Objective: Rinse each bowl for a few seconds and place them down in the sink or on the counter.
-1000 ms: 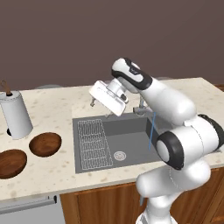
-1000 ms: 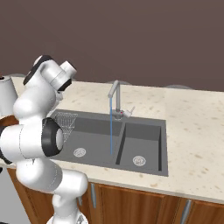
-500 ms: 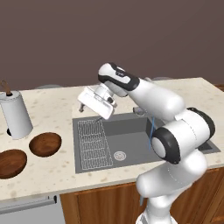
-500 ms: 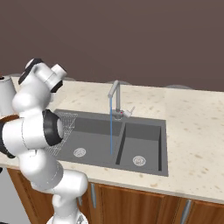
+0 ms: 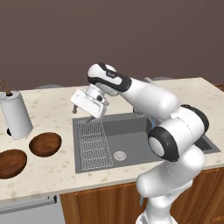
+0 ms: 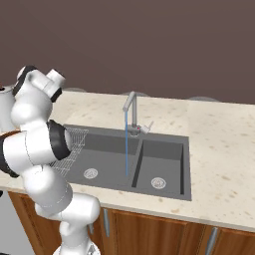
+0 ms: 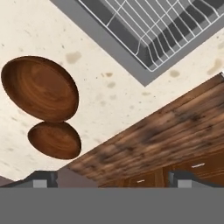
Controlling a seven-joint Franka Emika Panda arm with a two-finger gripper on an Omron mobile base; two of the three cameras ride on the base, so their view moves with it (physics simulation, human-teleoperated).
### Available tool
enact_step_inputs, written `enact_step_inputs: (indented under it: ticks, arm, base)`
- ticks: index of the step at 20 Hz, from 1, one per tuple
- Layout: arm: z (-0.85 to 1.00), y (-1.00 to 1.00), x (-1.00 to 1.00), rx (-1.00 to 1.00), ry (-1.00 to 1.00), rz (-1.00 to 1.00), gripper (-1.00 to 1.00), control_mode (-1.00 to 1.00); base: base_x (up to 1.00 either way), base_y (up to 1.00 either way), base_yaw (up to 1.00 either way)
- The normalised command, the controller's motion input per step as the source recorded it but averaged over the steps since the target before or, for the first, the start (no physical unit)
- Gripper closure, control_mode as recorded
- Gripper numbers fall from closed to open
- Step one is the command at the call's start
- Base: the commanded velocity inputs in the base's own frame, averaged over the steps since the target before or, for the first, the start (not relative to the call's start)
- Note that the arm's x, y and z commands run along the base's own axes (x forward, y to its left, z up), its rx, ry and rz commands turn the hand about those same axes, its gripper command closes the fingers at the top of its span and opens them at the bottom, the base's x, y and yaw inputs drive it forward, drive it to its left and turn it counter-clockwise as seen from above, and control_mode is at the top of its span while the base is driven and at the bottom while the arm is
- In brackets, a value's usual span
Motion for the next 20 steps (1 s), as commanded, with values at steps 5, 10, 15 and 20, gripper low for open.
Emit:
enact_step_inputs:
  ticks: [5,10,15,20]
  arm:
    - [-0.05,0.29,0.00,-0.13,-0.01,0.00,-1.00,-1.00]
    - [-0.04,0.16,0.04,-0.13,-0.05,0.00,-1.00,-1.00]
    - [-0.03,0.11,0.11,-0.12,-0.06,0.00,-1.00,-1.00]
    - [-0.06,0.10,0.17,-0.07,-0.05,0.03,-1.00,-1.00]
  base:
    - [0.00,0.00,0.00]
    - [0.00,0.00,0.00]
    - [0.00,0.00,0.00]
    - [0.00,0.00,0.00]
